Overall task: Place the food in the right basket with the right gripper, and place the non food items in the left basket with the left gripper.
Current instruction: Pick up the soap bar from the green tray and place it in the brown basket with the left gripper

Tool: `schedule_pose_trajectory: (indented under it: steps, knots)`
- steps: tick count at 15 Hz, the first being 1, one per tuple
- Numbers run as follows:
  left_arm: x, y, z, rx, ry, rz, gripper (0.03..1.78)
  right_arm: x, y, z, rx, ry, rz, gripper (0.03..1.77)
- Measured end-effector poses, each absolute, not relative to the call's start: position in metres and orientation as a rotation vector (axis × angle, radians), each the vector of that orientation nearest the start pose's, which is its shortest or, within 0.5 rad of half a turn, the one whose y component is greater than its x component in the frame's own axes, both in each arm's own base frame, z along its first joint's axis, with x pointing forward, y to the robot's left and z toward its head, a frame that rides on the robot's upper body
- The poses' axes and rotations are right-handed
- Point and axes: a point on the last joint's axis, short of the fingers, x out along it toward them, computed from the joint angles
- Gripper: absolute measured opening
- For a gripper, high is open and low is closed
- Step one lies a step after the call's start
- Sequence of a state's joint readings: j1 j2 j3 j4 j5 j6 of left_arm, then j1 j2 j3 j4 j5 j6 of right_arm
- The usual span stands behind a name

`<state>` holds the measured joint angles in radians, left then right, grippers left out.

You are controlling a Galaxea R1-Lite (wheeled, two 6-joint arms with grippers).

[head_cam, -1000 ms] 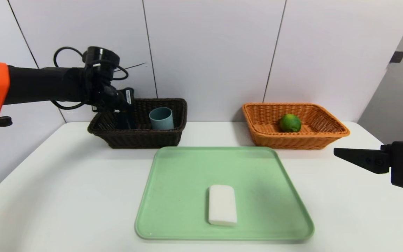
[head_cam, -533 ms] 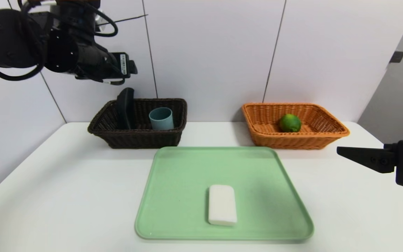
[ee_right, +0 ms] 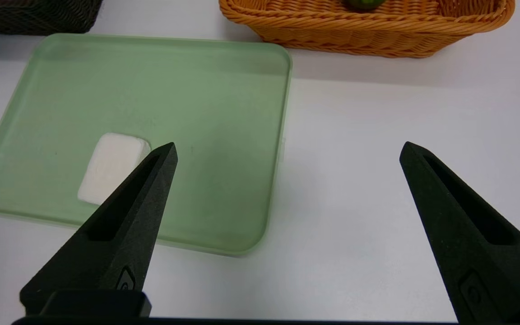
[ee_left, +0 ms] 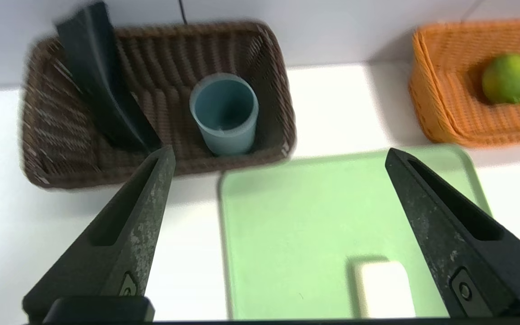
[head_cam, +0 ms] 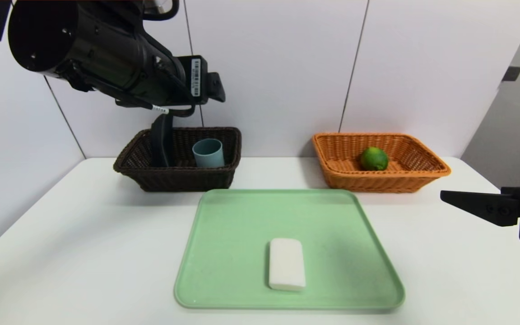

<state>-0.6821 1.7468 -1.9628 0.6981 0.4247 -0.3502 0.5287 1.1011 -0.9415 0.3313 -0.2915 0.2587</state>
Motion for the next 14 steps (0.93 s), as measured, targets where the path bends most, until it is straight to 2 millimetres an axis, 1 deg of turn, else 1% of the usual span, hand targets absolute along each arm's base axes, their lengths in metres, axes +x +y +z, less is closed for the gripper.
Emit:
schedule_pose_trajectory:
  steps: [4,6,11,14]
  knots:
    - [0.219,-0.212,0.340,-0.085,0.586,-0.233,1.67,0.121,0.063,0.262,0.055,0.486,0.171,1.70]
    - [0.213,-0.229,0.325,-0.084,0.670,-0.249,1.67,0.121,0.063,0.262,0.055,0.487,0.170,1.70]
    - [0.207,-0.270,0.286,-0.094,0.848,-0.267,1.69,0.120,0.063,0.256,0.049,0.503,0.168,1.70]
    - [0.209,-0.290,0.260,-0.056,0.921,-0.249,1.69,0.121,0.063,0.253,0.044,0.513,0.165,1.70]
